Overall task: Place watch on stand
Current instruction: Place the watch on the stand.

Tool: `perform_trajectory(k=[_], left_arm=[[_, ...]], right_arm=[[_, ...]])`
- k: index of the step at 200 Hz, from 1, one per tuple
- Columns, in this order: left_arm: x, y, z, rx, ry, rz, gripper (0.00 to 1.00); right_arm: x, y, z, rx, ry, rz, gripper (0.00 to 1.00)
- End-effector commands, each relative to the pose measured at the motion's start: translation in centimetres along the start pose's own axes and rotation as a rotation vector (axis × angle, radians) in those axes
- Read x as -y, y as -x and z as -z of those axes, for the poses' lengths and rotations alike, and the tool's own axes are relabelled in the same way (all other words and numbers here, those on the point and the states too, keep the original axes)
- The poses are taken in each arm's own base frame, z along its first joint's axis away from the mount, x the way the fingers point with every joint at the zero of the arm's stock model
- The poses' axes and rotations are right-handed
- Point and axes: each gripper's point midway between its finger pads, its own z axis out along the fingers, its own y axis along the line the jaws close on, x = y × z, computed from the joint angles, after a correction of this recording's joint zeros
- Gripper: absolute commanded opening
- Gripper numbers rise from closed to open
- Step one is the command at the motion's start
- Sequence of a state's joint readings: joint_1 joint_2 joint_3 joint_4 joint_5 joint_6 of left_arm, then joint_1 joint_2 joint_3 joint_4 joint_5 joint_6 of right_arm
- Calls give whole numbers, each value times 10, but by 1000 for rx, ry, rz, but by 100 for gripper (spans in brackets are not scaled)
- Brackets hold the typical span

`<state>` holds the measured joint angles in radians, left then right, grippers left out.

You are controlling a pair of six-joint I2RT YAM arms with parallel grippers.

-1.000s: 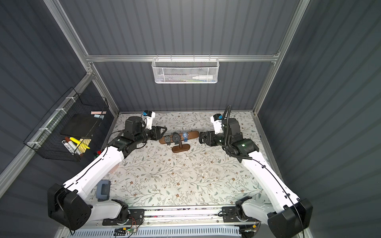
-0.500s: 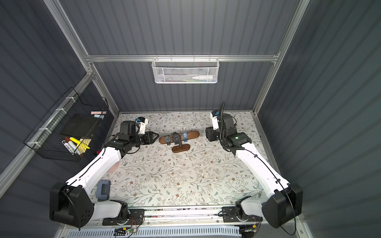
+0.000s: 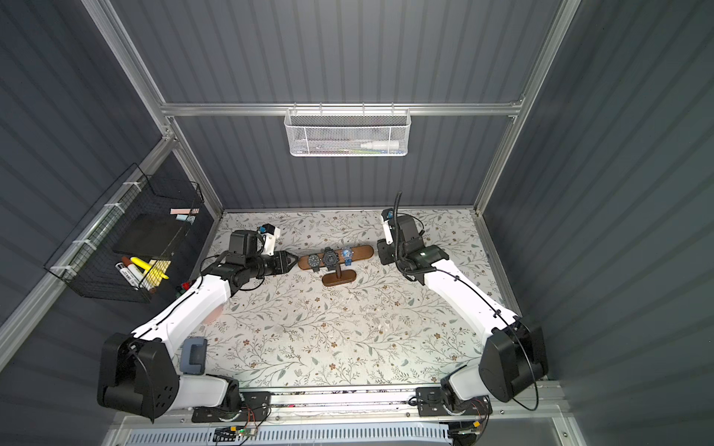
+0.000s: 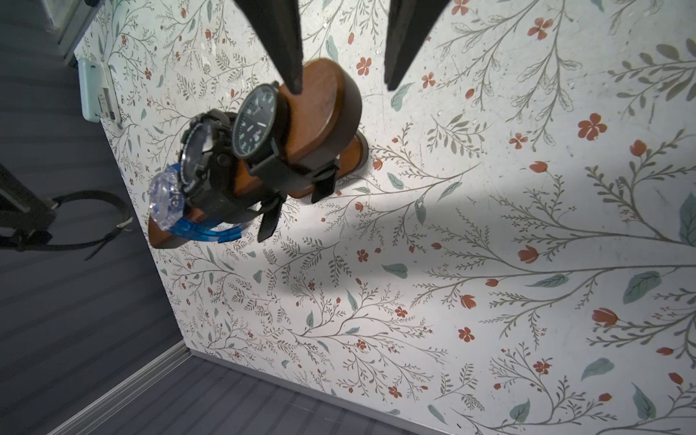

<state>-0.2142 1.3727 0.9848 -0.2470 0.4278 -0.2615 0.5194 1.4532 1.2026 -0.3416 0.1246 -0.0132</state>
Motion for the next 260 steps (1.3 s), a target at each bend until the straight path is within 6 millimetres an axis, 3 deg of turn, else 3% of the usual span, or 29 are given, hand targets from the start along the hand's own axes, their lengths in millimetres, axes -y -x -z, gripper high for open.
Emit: perform_trajectory(k=[1, 55, 159, 260], left_arm=[[-1, 0, -4, -1, -9, 0, 36], [-3, -8, -11, -21, -29, 7, 31], [-6, -14, -15, -30, -29, 8, 30], [-9, -19, -18, -35, -28, 11, 30]], right_arm=[[-2, 12, -7, 40, -44, 58, 30], [-7, 10, -22, 14, -85, 74, 30], [-17, 5, -36, -6, -71, 79, 30], [-50, 3, -44, -35, -10, 85, 29]])
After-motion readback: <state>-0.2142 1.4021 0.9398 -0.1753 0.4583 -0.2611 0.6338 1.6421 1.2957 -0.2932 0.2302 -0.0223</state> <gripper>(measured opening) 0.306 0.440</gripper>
